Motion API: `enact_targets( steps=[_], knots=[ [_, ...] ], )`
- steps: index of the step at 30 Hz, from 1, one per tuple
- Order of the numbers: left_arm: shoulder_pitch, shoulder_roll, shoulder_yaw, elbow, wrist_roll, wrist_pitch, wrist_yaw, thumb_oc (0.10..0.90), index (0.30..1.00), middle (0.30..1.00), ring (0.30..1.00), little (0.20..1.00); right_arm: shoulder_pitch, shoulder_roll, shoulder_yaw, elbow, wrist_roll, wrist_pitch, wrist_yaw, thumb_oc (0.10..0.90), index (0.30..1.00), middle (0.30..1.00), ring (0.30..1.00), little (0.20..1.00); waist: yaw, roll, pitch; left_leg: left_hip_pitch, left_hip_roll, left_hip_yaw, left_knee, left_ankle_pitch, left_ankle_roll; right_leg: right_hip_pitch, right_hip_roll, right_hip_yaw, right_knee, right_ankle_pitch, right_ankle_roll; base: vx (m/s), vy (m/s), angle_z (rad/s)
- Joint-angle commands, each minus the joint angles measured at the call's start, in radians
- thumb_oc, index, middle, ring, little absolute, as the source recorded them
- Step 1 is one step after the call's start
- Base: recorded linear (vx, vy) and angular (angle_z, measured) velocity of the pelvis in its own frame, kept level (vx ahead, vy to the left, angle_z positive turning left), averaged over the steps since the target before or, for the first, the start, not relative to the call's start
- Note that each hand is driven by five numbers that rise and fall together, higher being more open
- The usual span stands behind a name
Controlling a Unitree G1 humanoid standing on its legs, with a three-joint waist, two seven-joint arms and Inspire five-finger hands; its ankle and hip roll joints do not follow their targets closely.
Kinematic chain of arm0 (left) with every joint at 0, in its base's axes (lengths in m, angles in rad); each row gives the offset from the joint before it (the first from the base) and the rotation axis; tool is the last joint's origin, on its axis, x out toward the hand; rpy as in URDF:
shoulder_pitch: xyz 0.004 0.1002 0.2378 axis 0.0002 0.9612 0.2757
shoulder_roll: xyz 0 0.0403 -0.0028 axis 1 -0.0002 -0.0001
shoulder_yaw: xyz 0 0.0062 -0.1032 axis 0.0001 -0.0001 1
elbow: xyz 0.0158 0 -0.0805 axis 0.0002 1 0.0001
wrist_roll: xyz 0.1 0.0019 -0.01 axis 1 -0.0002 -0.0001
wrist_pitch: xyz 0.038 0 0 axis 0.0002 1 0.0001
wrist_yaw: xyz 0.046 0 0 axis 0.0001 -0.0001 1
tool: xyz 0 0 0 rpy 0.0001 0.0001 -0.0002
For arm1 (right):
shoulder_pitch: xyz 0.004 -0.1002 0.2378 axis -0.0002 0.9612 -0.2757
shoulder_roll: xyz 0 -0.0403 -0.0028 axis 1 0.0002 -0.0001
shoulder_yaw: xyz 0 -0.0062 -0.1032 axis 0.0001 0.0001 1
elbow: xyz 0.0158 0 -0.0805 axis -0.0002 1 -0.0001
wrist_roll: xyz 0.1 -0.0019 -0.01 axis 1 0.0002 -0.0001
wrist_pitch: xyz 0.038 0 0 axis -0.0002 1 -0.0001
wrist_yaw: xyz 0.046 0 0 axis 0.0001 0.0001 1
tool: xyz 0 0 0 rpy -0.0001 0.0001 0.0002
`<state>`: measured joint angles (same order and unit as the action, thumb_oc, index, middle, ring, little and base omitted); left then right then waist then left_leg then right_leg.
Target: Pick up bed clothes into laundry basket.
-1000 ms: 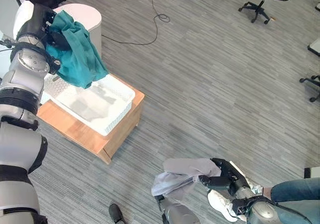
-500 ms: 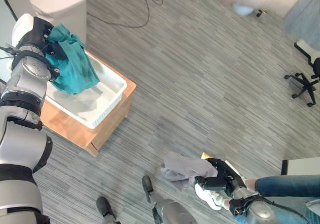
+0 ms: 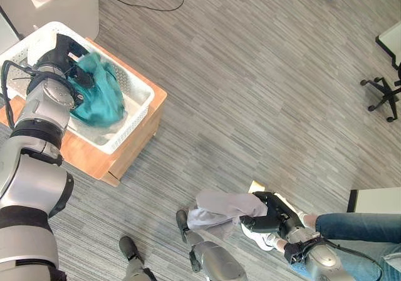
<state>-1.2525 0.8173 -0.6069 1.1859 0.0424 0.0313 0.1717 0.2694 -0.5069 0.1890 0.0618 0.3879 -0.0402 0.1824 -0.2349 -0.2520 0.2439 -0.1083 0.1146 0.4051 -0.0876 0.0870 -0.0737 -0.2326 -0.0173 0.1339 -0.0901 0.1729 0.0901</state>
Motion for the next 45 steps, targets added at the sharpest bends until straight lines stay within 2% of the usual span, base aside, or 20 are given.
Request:
enact_targets(
  steps=[1, 7, 10, 13, 16, 19, 22, 23, 24, 28, 30, 32, 33, 34, 36, 37, 38, 42, 43, 45],
  knots=[
    [-0.194, 0.023, -0.004, -0.1, 0.029, -0.073, 0.111, 0.8, 0.9, 0.9, 0.9, 0.9, -0.01, -0.056, -0.08, -0.061, 0.066, -0.098, 0.02, 0.4, 0.3, 0.3, 0.3, 0.3, 0.021, 0.019, -0.02, 0.02, 0.008, -0.087, 0.0, -0.06, -0.013, 0.061, -0.086, -0.071, 0.018, -0.086, 0.144, 0.0, 0.0, 0.0],
    [-0.241, 0.046, -0.048, -0.225, 0.029, -0.094, 0.124, 0.8, 0.9, 0.9, 0.9, 0.9, -0.015, -0.067, -0.08, -0.049, 0.065, -0.092, 0.027, 0.4, 0.3, 0.3, 0.3, 0.3, 0.036, 0.045, -0.033, 0.032, -0.002, -0.105, 0.0, -0.06, -0.011, 0.076, -0.093, -0.079, 0.019, -0.088, 0.142, 0.0, -0.003, 0.01],
    [-0.25, 0.06, -0.07, -0.352, 0.055, -0.105, 0.137, 0.8, 0.9, 0.9, 0.9, 0.9, -0.025, -0.068, -0.083, -0.039, 0.065, -0.093, 0.028, 0.4, 0.3, 0.3, 0.3, 0.3, 0.047, 0.067, -0.039, 0.043, -0.009, -0.121, 0.0, -0.063, -0.008, 0.095, -0.1, -0.088, 0.022, -0.095, 0.141, 0.04, -0.006, 0.03],
    [-0.216, 0.07, -0.043, -0.624, 0.108, -0.125, 0.163, 0.8, 0.9, 0.9, 0.9, 0.9, -0.045, -0.069, -0.106, -0.015, 0.047, -0.102, 0.012, 0.4, 0.3, 0.3, 0.3, 0.3, 0.077, 0.098, -0.043, 0.058, -0.021, -0.15, 0.0, -0.068, -0.004, 0.121, -0.112, -0.106, 0.031, -0.11, 0.136, 0.04, -0.017, 0.1],
    [-0.022, 0.045, 0.089, -0.923, 0.134, -0.173, 0.14, 0.8, 0.9, 0.9, 0.9, 0.9, -0.08, -0.08, -0.16, 0.02, 0.008, -0.112, -0.029, 0.4, 0.3, 0.3, 0.3, 0.3, 0.109, 0.117, -0.042, 0.067, -0.032, -0.174, 0.0, -0.072, 0.002, 0.14, -0.122, -0.122, 0.042, -0.125, 0.129, 0.01, -0.01, 0.16],
    [0.235, 0.016, 0.196, -1.173, 0.126, -0.209, 0.01, 0.8, 0.9, 0.9, 0.9, 0.9, -0.116, -0.129, -0.261, 0.043, -0.034, -0.106, -0.082, 0.4, 0.3, 0.3, 0.3, 0.3, 0.133, 0.142, -0.048, 0.086, -0.044, -0.191, 0.0, -0.079, 0.01, 0.163, -0.132, -0.127, 0.053, -0.141, 0.121, 0.02, 0.013, 0.18],
    [0.513, -0.02, 0.276, -1.38, -0.07, -0.247, -0.165, 0.8, 0.9, 0.9, 0.9, 0.9, -0.173, -0.238, -0.365, 0.073, -0.058, -0.104, -0.128, 0.4, 0.3, 0.3, 0.3, 0.3, 0.161, 0.163, -0.062, 0.108, -0.054, -0.208, 0.0, -0.084, 0.015, 0.191, -0.142, -0.136, 0.061, -0.156, 0.114, 0.02, 0.004, 0.17],
    [0.674, -0.042, 0.282, -1.434, -0.225, -0.241, -0.256, 0.8, 0.9, 0.9, 0.9, 0.9, -0.213, -0.321, -0.42, 0.083, -0.066, -0.104, -0.144, 0.4, 0.3, 0.3, 0.3, 0.3, 0.18, 0.165, -0.07, 0.116, -0.058, -0.217, 0.0, -0.083, 0.016, 0.203, -0.146, -0.143, 0.064, -0.161, 0.109, 0.02, 0.003, 0.19],
    [0.694, -0.044, 0.302, -1.449, -0.232, -0.235, -0.265, 0.8, 0.9, 0.9, 0.9, 0.9, -0.215, -0.33, -0.413, 0.085, -0.064, -0.104, -0.144, 0.4, 0.3, 0.3, 0.3, 0.3, 0.173, 0.171, -0.071, 0.119, -0.058, -0.217, 0.0, -0.085, 0.016, 0.206, -0.146, -0.143, 0.063, -0.162, 0.109, 0.02, -0.003, 0.11],
    [0.999, -0.08, 0.339, -1.47, -0.452, -0.221, -0.336, 0.8, 0.9, 0.9, 0.9, 0.9, -0.34, -0.51, -0.432, 0.161, -0.104, -0.118, -0.171, 0.4, 0.3, 0.3, 0.3, 0.3, 0.217, 0.171, -0.093, 0.136, -0.066, -0.24, 0.0, -0.083, 0.018, 0.237, -0.15, -0.163, 0.072, -0.173, 0.104, 0.03, -0.01, 0.1],
    [1.122, -0.083, 0.371, -1.508, -0.491, -0.21, -0.365, 0.8, 0.9, 0.9, 0.9, 0.9, -0.391, -0.59, -0.432, 0.171, -0.127, -0.123, -0.177, 0.4, 0.3, 0.3, 0.3, 0.3, 0.232, 0.168, -0.106, 0.144, -0.067, -0.25, 0.0, -0.085, 0.019, 0.249, -0.152, -0.171, 0.078, -0.18, 0.101, 0.02, -0.008, 0.13],
    [1.206, -0.068, 0.395, -1.54, -0.534, -0.211, -0.377, 0.8, 0.9, 0.9, 0.9, 0.9, -0.491, -0.674, -0.373, 0.222, -0.148, -0.128, -0.185, 0.4, 0.3, 0.3, 0.3, 0.3, 0.249, 0.165, -0.118, 0.149, -0.067, -0.262, 0.0, -0.084, 0.018, 0.263, -0.152, -0.183, 0.083, -0.186, 0.099, 0.01, -0.007, 0.11],
    [1.209, -0.068, 0.399, -1.542, -0.534, -0.21, -0.377, 0.8, 0.9, 0.9, 0.9, 0.9, -0.5, -0.675, -0.365, 0.225, -0.147, -0.129, -0.185, 0.4, 0.3, 0.3, 0.3, 0.3, 0.246, 0.165, -0.118, 0.149, -0.067, -0.262, 0.0, -0.084, 0.018, 0.263, -0.152, -0.183, 0.083, -0.186, 0.099, 0.02, -0.033, 0.21],
    [1.244, -0.043, 0.386, -1.581, -0.583, -0.214, -0.383, 0.8, 0.9, 0.9, 0.9, 0.9, -0.626, -0.782, -0.269, 0.281, -0.168, -0.133, -0.192, 0.4, 0.3, 0.3, 0.3, 0.3, 0.284, 0.148, -0.132, 0.153, -0.066, -0.28, 0.0, -0.079, 0.016, 0.279, -0.152, -0.203, 0.088, -0.192, 0.096, 0.01, -0.033, 0.23],
    [1.258, -0.041, 0.4, -1.594, -0.595, -0.212, -0.381, 0.8, 0.9, 0.9, 0.9, 0.9, -0.73, -0.811, -0.183, 0.307, -0.168, -0.136, -0.196, 0.4, 0.3, 0.3, 0.3, 0.3, 0.28, 0.147, -0.135, 0.154, -0.067, -0.285, 0.0, -0.078, 0.015, 0.285, -0.152, -0.209, 0.088, -0.194, 0.096, 0.01, -0.029, 0.27],
    [1.246, -0.026, 0.372, -1.608, -0.618, -0.208, -0.38, 0.8, 0.9, 0.9, 0.9, 0.9, -0.861, -0.865, -0.077, 0.34, -0.184, -0.138, -0.199, 0.4, 0.3, 0.3, 0.3, 0.3, 0.303, 0.133, -0.14, 0.156, -0.066, -0.298, 0.0, -0.074, 0.013, 0.293, -0.153, -0.22, 0.09, -0.197, 0.094, 0.0, -0.017, 0.27],
    [1.249, -0.029, 0.376, -1.608, -0.618, -0.208, -0.38, 0.8, 0.9, 0.9, 0.9, 0.9, -0.882, -0.864, -0.056, 0.345, -0.184, -0.139, -0.2, 0.4, 0.3, 0.3, 0.3, 0.3, 0.298, 0.135, -0.14, 0.157, -0.066, -0.298, 0.0, -0.074, 0.013, 0.294, -0.153, -0.22, 0.09, -0.197, 0.094, 0.0, -0.031, 0.27],
    [1.226, -0.05, 0.305, -1.583, -0.657, -0.196, -0.373, 0.8, 0.9, 0.9, 0.9, 0.9, -1.169, -0.932, 0.192, 0.391, -0.254, -0.123, -0.204, 0.4, 0.3, 0.3, 0.3, 0.3, 0.316, 0.102, -0.149, 0.159, -0.063, -0.307, 0.0, -0.071, 0.013, 0.302, -0.15, -0.23, 0.089, -0.197, 0.092, -0.01, -0.013, 0.18],
    [1.227, -0.056, 0.308, -1.58, -0.657, -0.198, -0.373, 0.8, 0.9, 0.9, 0.9, 0.9, -1.208, -0.93, 0.231, 0.4, -0.253, -0.124, -0.204, 0.4, 0.3, 0.3, 0.3, 0.3, 0.312, 0.107, -0.148, 0.16, -0.064, -0.306, 0.0, -0.071, 0.013, 0.302, -0.151, -0.228, 0.089, -0.197, 0.092, -0.01, 0.0, 0.12],
    [1.205, -0.077, 0.277, -1.551, -0.649, -0.196, -0.36, 0.8, 0.9, 0.9, 0.9, 0.9, -1.522, -0.94, 0.495, 0.474, -0.3, -0.12, -0.214, 0.4, 0.3, 0.3, 0.3, 0.3, 0.315, 0.085, -0.155, 0.162, -0.064, -0.304, 0.0, -0.073, 0.016, 0.299, -0.149, -0.219, 0.089, -0.195, 0.093, -0.03, 0.004, 0.05]
  ],
)
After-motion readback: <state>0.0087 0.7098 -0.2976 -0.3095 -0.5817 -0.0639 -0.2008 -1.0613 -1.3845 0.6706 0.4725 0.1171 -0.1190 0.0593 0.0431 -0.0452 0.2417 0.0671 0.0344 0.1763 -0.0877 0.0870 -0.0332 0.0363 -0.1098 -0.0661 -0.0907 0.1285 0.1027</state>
